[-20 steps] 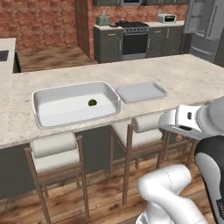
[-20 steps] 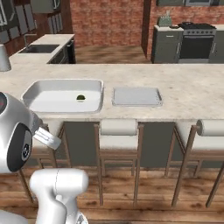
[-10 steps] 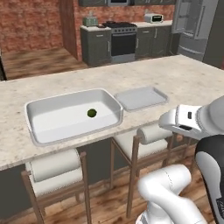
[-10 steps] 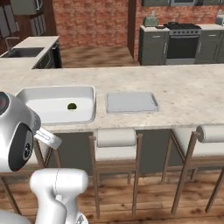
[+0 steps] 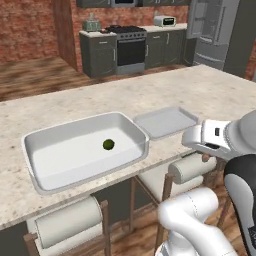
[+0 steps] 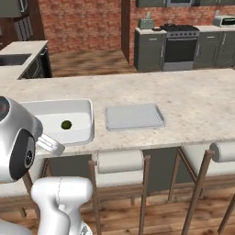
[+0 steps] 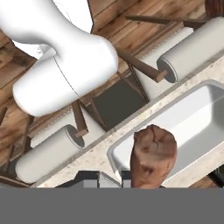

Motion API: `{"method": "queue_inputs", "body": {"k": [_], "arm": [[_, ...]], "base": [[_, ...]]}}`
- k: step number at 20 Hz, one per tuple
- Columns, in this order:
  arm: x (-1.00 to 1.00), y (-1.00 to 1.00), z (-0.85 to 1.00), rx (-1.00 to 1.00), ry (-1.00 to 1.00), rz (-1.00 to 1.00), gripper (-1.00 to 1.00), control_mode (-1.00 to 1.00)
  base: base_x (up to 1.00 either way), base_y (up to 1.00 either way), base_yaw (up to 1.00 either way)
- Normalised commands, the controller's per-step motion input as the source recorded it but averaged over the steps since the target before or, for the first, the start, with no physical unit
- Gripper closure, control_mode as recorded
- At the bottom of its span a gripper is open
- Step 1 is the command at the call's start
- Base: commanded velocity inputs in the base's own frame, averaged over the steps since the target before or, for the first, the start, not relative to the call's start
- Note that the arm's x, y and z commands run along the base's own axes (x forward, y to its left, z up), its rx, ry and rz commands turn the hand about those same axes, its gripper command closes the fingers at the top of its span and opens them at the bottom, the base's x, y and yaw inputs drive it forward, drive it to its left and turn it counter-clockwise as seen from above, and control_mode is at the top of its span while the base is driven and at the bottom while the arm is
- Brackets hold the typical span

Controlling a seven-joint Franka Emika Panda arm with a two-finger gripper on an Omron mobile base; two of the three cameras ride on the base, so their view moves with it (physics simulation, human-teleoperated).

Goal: Place the cold items (mushroom and lime) from the fridge in one tupperware on the dining counter. Place the warm items (kebab skewer and hot dog) in the stove area in another tupperware.

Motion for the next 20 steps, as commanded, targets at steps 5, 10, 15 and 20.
{"method": "queue_inputs", "body": {"k": [5, 10, 15, 20], "arm": [[0.0, 0.0, 0.0, 0.0, 0.0, 0.0, 1.0, 1.0], [0.02, 0.09, 0.04, -0.02, 0.0, -0.04, 1.0, -1.0], [0.3, 0.47, 0.13, -0.1, 0.04, -0.23, 1.0, -1.0], [0.55, 0.18, 0.03, -0.02, 0.16, -0.02, 1.0, -1.0]], "base": [[0.43, 0.43, -0.17], [0.22, 0.38, -0.14], [0.0, 0.0, 0.0], [0.0, 0.0, 0.0]]}}
